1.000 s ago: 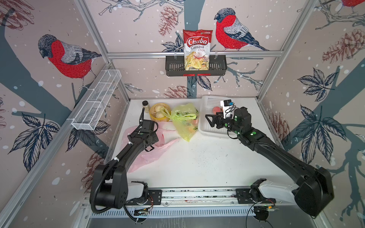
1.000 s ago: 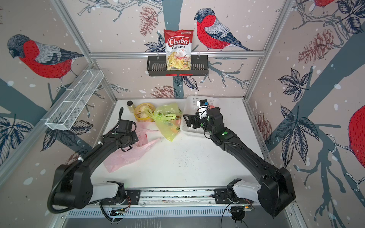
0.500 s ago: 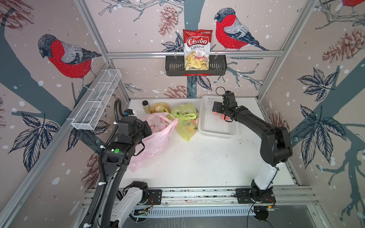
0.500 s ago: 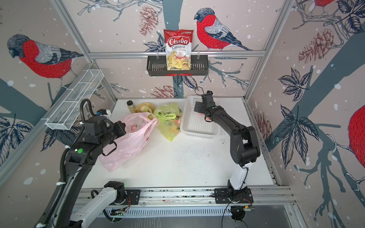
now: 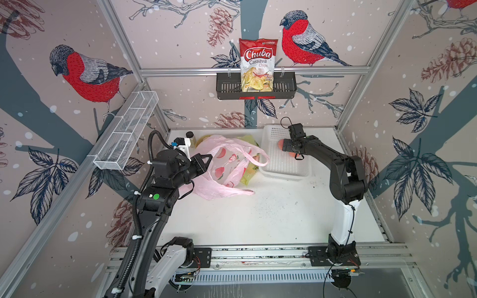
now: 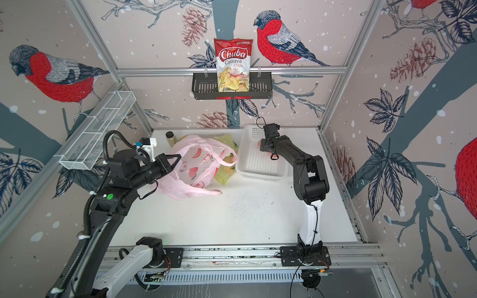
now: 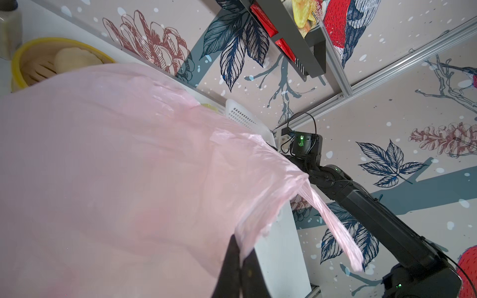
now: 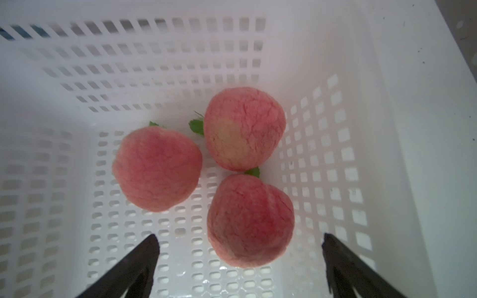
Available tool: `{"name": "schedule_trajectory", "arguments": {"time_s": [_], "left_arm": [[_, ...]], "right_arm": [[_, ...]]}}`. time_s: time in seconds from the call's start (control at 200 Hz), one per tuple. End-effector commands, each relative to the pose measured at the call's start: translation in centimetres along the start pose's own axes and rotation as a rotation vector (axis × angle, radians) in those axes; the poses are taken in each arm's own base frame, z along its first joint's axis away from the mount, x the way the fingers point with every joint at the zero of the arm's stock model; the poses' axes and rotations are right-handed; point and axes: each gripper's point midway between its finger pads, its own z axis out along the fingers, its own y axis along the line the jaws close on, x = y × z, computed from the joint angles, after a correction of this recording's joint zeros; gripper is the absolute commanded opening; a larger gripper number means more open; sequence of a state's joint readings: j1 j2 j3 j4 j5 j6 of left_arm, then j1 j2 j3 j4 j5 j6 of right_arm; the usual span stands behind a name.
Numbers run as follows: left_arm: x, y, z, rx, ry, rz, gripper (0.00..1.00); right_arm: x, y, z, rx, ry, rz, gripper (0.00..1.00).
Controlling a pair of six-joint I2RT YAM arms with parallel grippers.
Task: Place the peach into a plastic bag & tie a knot
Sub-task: Pick up the peach from the basket.
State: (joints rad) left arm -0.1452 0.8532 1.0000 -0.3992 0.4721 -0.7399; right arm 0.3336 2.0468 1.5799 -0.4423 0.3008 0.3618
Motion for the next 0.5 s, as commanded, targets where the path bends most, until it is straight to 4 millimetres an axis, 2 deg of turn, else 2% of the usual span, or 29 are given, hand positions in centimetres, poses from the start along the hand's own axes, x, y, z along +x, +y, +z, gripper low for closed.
{"name": "schedule_trajectory", "arguments": {"time_s": [0.0, 0.175, 0.491], "left_arm": [[-0.8, -1.2, 0.5, 0.097, -0.039, -0.041, 0.00], [0.2, -0.4, 1.3, 0.121, -0.025, -0.110, 0.00], [1.5, 0.8, 1.7, 0.110, 0.005, -0.129, 0.00]], "right_arm": [[0.7, -0.3, 0.7, 0.019, 0.021, -0.014, 1.00], [0.6, -0.2, 2.1, 0.034, 0.023, -0.019, 1.00], [0.4, 0.0, 4.6, 0.033, 0.039, -0.019, 0.99]]}}
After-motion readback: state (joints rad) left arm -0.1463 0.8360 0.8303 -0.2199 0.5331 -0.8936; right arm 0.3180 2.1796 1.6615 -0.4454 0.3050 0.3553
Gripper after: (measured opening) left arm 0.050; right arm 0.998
